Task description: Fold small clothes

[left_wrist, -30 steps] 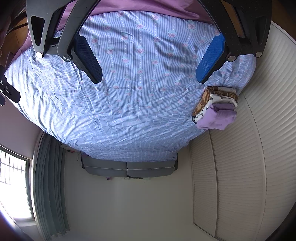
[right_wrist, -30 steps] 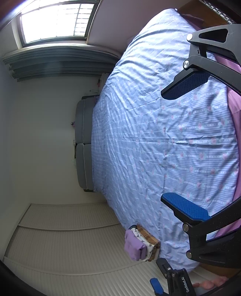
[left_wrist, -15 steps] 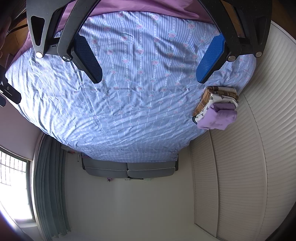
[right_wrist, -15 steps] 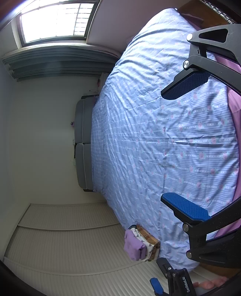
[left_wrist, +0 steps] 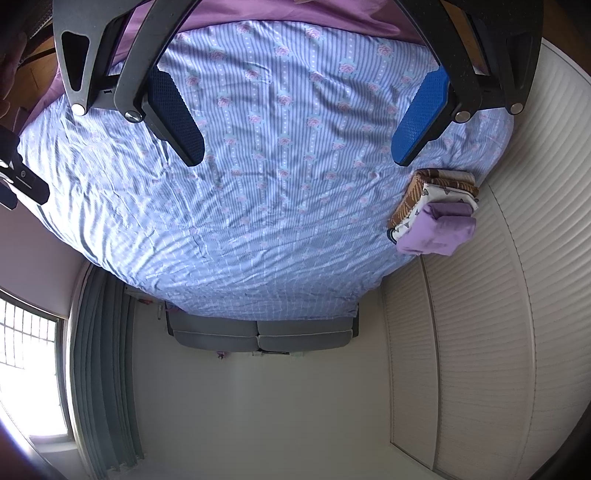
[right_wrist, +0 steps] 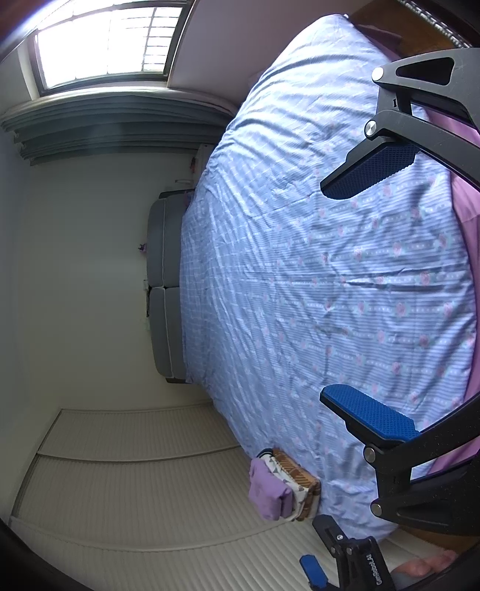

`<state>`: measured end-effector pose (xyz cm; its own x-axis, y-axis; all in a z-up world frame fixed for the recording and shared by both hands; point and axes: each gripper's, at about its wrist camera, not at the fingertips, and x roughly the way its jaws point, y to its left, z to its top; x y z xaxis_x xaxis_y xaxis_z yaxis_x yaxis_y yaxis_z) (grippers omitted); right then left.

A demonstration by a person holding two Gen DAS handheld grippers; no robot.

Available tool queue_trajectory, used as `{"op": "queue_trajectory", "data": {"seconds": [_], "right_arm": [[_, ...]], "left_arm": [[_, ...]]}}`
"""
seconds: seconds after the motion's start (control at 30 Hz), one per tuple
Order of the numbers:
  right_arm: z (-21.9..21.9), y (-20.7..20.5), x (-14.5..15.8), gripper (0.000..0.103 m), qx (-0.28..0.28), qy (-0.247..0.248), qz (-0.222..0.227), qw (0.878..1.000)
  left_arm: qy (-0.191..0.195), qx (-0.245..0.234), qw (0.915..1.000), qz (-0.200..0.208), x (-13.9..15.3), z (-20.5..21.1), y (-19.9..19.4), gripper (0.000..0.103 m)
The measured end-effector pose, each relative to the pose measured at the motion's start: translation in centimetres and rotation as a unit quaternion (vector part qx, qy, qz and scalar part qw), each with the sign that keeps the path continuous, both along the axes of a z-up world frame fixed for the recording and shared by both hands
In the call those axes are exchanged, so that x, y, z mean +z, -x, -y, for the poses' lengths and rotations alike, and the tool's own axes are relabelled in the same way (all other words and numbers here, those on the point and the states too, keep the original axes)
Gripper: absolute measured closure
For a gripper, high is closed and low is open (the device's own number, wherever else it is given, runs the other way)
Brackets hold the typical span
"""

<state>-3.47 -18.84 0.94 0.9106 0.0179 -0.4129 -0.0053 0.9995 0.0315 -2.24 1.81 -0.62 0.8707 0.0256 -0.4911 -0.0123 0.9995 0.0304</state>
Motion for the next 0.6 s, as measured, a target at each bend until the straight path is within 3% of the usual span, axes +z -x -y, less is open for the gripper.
{"op": "queue_trajectory", "data": {"seconds": [0.6], "right_arm": [[-1.2,-0.3,-0.4,0.001,-0.008,-0.005,-0.01,1.0]], "left_arm": [[0.002,-0.017,0.9998,-0.001,-0.4,0.2,-0.4,0.0]]}}
